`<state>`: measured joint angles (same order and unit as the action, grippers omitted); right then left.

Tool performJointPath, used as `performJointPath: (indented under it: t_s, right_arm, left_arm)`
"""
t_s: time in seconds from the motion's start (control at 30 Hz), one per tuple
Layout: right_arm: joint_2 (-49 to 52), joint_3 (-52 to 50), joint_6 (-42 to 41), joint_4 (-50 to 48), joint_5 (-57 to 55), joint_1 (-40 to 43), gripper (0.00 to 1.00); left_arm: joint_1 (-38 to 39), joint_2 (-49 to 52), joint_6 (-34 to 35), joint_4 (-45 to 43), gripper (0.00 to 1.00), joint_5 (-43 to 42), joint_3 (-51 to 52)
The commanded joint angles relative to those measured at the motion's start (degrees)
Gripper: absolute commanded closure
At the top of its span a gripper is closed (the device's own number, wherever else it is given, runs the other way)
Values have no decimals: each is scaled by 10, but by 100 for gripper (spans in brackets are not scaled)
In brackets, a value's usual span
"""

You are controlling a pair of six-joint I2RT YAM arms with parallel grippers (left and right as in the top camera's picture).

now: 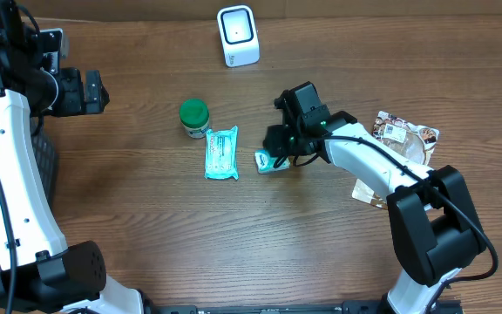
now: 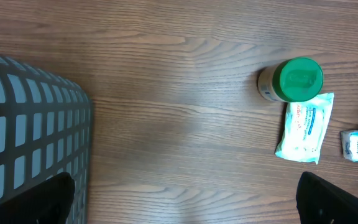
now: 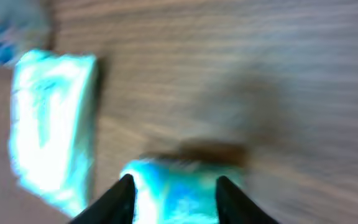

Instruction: Scan the item barcode

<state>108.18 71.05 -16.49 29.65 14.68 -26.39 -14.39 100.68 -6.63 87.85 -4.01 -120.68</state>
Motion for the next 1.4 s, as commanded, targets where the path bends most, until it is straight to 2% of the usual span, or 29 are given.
performJointPath:
  t_s: [0.0,0.23,0.3,0.37,0.63,0.83,0.97,1.13,1.37]
  right_arm:
    - [-5,23,-24,-9,105,-5,56]
    - [17,20,-166,-38,-48,-33,83]
    - [40,20,-196,-62,-55,-43,92]
    - [55,20,-198,-79,-51,-50,95]
    - [64,21,-183,-40,-3,-63,96]
    - [54,31,-102,50,86,-55,96]
    - [40,47,-45,134,75,-46,96]
    - [21,59,-42,205,-4,-15,96]
    - [-23,59,-42,212,5,14,96]
  left_arm:
    - [-3,0,-11,-1,1,1,-2]
    - [-3,0,-11,-1,0,1,-2]
    - [-3,0,-11,-1,0,1,-2]
    - [-3,0,-11,-1,0,1,-2]
    - [-3,0,-11,-1,0,1,-2]
    - [-3,0,-11,-1,0,1,-2]
    - [-3,0,-11,-1,1,1,-2]
    - [-3,0,-11,-1,0,1,-2]
    - [-3,0,-11,-1,0,1,-2]
